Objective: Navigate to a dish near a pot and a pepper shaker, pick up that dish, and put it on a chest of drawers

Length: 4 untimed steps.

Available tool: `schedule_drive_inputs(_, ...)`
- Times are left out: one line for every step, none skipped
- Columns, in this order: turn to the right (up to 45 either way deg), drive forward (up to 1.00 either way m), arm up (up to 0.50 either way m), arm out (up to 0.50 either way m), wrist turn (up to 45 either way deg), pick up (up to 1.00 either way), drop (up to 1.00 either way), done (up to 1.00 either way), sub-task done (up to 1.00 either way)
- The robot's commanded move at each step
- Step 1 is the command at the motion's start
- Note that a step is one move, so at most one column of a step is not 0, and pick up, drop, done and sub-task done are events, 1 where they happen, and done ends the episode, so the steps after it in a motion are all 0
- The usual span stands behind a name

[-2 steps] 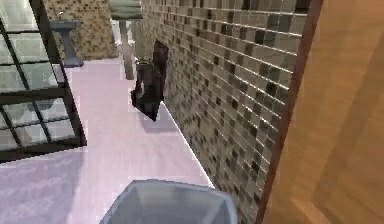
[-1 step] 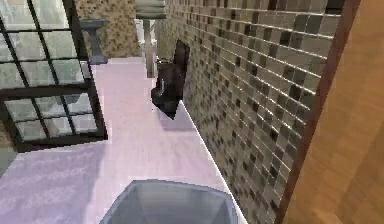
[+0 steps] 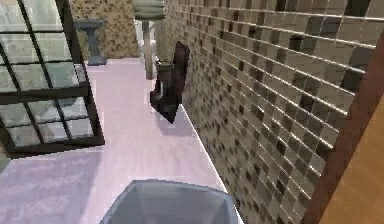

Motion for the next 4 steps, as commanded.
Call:
schedule_drive_inputs(-15.0, 0.0, 0.0, 0.0, 0.0, 0.0, 0.0, 0.0, 0.0)
schedule_drive_inputs(0.0, 0.45, 0.0, 0.0, 0.0, 0.0, 0.0, 0.0, 0.0)
schedule_drive_inputs(-39.0, 0.0, 0.0, 0.0, 0.0, 0.0, 0.0, 0.0, 0.0)
schedule_drive_inputs(0.0, 1.0, 0.0, 0.0, 0.0, 0.0, 0.0, 0.0, 0.0)
